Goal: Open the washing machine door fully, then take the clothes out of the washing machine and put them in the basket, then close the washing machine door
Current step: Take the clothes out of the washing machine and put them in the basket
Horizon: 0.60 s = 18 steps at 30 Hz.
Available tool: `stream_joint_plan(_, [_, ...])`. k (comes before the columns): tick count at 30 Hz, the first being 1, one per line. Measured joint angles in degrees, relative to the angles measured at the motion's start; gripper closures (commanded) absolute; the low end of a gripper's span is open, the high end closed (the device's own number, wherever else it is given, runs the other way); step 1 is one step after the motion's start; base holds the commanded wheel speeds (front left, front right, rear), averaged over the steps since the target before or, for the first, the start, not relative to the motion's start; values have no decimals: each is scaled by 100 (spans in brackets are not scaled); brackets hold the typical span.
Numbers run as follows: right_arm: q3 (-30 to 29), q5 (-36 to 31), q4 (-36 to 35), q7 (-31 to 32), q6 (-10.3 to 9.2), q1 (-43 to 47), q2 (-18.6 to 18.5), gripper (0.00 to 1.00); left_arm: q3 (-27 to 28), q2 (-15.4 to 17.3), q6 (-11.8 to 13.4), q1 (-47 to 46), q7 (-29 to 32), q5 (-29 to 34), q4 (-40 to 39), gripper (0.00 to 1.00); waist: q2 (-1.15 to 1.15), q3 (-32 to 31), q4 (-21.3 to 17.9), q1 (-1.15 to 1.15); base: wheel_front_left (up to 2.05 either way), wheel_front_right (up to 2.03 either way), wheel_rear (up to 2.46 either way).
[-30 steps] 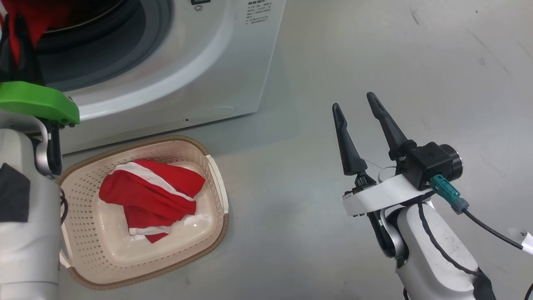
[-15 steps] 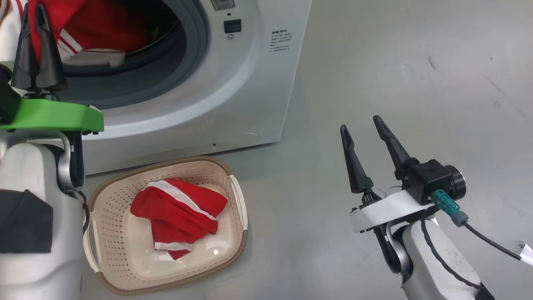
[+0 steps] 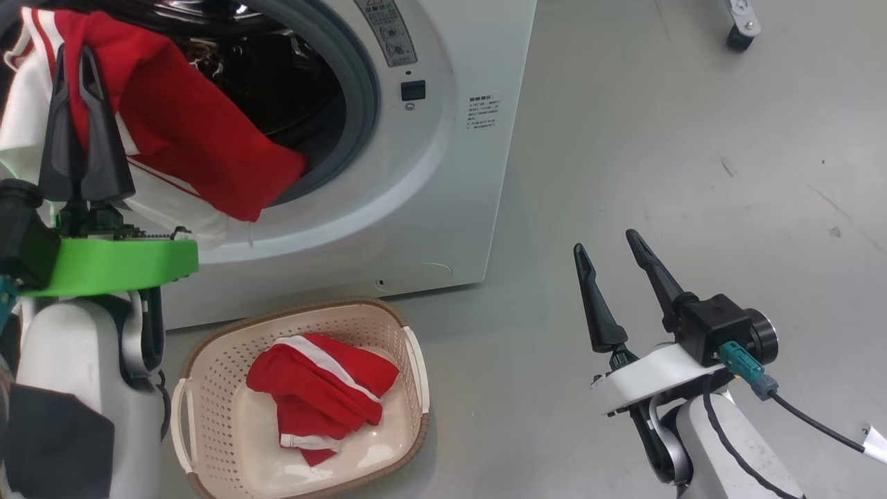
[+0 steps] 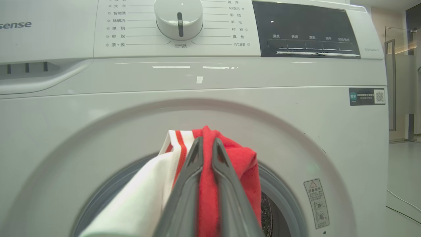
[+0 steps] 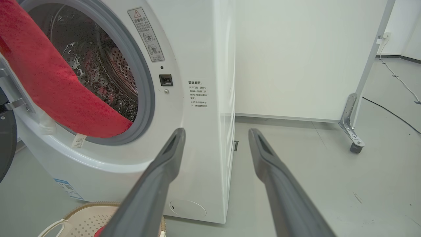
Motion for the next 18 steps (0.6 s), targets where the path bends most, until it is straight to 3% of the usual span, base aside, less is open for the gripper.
stream_joint_plan(18, [-113,-83,51,0,71,368,2,0,-124,-98,234,1346,-25,16,-730,100,0,-458,23,0,0,0,0])
